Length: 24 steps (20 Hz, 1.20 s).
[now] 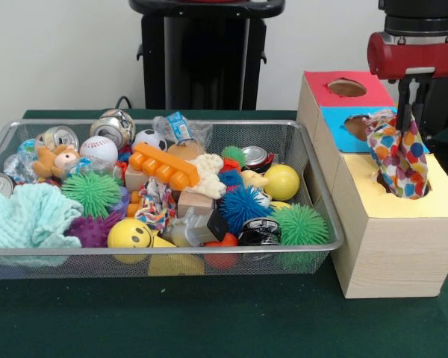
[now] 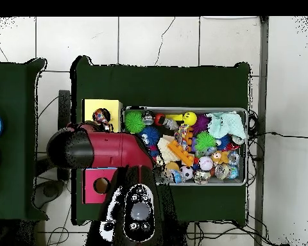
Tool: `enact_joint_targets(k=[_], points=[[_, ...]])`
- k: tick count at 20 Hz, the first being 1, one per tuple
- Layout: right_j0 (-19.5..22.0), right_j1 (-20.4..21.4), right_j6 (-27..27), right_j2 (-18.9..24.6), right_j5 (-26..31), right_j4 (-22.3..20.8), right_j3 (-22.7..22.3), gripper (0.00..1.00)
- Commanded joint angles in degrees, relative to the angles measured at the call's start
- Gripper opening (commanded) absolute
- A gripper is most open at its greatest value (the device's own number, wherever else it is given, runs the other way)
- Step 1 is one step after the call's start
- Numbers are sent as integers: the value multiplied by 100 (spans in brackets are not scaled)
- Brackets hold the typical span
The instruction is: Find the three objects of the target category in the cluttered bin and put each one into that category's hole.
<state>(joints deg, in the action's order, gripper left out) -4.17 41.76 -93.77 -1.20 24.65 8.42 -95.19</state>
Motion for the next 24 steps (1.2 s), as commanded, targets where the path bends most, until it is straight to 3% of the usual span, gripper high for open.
enact_joint_targets(k=[1,10,11,20,24], points=[[109,-113,-936,261,621,128,-353,0],[134,-102,-971,312,505,185,-439,0],[106,-105,-1015,268,540,200,-441,100],[147,-185,-910,301,630,175,-324,100],[274,-336,-836,541,156,209,-358,100]])
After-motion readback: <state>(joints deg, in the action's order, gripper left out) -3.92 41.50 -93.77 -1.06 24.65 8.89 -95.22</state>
